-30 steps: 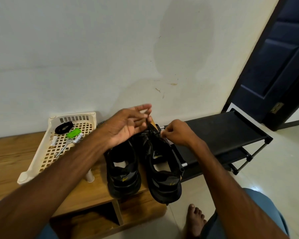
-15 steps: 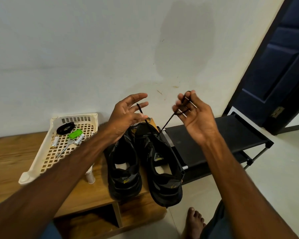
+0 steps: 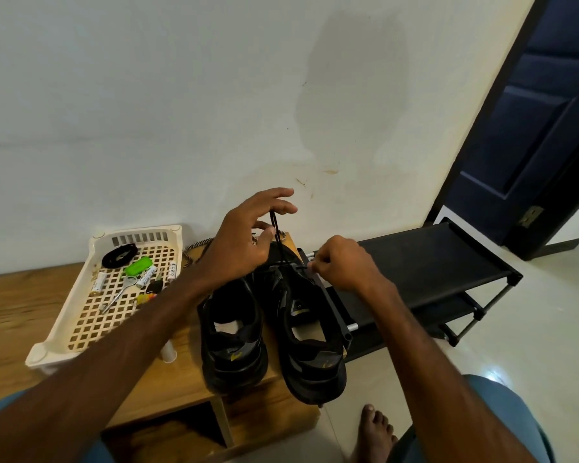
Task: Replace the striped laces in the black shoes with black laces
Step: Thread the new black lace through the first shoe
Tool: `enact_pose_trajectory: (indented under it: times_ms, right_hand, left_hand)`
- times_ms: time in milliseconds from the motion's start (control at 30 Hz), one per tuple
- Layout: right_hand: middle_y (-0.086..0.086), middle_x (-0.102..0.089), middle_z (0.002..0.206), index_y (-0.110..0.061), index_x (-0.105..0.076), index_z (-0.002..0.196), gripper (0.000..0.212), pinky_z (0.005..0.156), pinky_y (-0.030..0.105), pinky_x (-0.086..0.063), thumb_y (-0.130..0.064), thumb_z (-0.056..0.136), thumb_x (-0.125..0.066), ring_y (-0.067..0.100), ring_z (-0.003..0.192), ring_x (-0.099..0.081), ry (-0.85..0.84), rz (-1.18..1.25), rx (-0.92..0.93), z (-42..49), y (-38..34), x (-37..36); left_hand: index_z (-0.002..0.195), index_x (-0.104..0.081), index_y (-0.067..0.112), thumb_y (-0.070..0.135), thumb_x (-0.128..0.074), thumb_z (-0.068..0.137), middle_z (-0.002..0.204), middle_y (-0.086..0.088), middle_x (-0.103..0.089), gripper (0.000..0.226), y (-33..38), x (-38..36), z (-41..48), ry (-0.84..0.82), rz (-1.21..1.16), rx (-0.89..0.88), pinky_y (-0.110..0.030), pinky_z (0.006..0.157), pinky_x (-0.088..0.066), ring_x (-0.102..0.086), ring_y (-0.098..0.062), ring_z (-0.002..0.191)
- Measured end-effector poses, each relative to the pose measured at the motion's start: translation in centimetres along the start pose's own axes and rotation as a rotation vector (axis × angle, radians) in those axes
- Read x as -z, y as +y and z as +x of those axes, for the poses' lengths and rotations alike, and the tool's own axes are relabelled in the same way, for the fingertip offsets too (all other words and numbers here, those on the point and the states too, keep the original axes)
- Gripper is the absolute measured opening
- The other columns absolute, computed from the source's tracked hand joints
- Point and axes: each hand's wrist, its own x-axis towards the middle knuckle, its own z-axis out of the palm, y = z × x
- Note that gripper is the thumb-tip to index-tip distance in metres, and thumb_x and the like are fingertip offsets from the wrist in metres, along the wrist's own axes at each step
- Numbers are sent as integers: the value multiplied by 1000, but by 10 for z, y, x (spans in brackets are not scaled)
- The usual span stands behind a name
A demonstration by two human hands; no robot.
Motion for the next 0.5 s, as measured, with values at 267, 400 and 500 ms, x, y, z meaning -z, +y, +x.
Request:
enact_pose_trajectory:
  times_ms: [267,400,500]
  right_hand:
    - [-10,-74,101,-20,-77,91,24,80,23,-49,-26,104,-59,5,93,-66,297,362,161,-1,3,14]
    - [-5,-77,105,-13,-76,102,24,88,19,-50,-26,106,-56,2,104,-69,312,788,196,-5,3,25]
    - [2,-78,109,-11,-71,108,25,93,34,-55,-28,107,-52,14,108,-72,267,1039,191,-9,4,31]
  left_hand:
    - [137,-56,27,5,-66,90,156,11,-42,53,-20,-15,-8,-102,304,31,-36,101,-54,-45,-11,139]
    - [146,-47,26,42,-73,88,156,5,-43,65,-24,-33,-16,-245,349,235,-45,111,-45,-45,-14,139]
    - [146,-42,24,55,-72,83,146,2,-50,77,-26,-45,-23,-332,346,370,-41,99,-53,-56,-14,121]
